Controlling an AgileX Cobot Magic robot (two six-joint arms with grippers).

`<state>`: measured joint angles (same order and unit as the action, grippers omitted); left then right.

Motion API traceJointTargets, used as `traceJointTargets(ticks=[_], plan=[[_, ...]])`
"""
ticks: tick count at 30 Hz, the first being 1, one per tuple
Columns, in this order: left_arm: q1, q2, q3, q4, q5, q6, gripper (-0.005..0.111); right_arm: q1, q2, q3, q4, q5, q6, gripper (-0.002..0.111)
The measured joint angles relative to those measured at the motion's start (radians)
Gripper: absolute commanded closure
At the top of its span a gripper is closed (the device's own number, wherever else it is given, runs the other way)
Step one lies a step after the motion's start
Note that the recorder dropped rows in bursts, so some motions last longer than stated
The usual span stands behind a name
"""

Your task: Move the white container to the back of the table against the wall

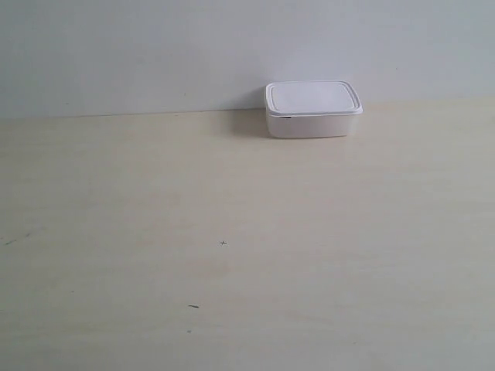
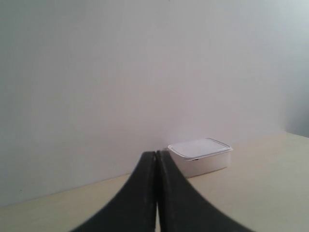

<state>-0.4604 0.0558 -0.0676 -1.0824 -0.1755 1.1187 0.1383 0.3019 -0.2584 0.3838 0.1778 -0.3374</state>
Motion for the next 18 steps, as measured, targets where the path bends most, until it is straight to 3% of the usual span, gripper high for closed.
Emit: traceJointTargets(ticks=[4, 9, 14, 18], plan=[[0.018, 0.0, 0.058, 0.028, -0.091, 0.005, 0.107, 0.0, 0.0, 0.006, -0.08, -0.141, 0.0, 0.108], [0.096, -0.013, 0.065, 0.051, -0.143, 0.024, 0.107, 0.0, 0.0, 0.017, -0.194, -0.194, 0.0, 0.108], [0.239, -0.049, 0.065, 0.024, -0.132, 0.026, 0.107, 0.0, 0.0, 0.088, -0.251, -0.208, 0.0, 0.108], [0.391, -0.05, 0.065, -0.015, 0.008, 0.026, 0.107, 0.0, 0.0, 0.145, -0.278, -0.217, 0.0, 0.108]])
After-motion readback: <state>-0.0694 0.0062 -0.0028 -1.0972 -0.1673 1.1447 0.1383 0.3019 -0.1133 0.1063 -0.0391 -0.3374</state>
